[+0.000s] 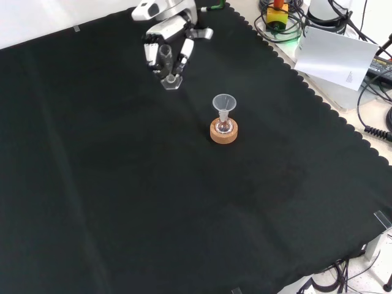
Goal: Put the graduated cylinder back on the table.
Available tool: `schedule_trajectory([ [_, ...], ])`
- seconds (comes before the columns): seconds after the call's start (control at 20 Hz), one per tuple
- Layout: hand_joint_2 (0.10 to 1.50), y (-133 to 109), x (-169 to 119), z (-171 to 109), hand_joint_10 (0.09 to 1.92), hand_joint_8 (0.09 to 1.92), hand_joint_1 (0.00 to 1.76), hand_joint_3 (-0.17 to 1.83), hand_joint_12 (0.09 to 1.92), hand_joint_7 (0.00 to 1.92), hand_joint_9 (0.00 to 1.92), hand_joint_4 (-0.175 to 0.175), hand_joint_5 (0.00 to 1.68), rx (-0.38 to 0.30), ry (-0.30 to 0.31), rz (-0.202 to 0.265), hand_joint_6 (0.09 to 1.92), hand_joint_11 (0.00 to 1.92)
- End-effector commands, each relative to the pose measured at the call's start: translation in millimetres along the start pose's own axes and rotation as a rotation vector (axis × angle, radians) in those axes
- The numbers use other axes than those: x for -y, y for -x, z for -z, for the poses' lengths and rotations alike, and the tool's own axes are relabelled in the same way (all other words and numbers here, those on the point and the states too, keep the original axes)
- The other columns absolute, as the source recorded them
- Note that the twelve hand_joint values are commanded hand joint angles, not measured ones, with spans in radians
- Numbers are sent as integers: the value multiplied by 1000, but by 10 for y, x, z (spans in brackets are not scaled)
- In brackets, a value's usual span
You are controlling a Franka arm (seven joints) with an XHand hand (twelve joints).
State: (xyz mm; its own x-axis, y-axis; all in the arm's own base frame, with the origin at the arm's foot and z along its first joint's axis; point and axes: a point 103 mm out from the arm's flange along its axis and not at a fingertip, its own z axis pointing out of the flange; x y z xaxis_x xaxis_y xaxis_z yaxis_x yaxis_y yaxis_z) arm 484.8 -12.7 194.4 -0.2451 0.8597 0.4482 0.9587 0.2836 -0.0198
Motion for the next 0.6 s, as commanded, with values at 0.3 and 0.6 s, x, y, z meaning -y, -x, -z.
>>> schedule_trajectory([
  [0.3, 1102, 307, -642, -234, 87, 963, 1262, 2, 738, 1021, 1431, -175, 997, -154, 126, 103, 980, 1252],
  [0.6, 1107, 437, -887, -364, 87, 985, 1260, 2, 741, 1007, 1420, -175, 985, -217, 146, 127, 999, 1242],
])
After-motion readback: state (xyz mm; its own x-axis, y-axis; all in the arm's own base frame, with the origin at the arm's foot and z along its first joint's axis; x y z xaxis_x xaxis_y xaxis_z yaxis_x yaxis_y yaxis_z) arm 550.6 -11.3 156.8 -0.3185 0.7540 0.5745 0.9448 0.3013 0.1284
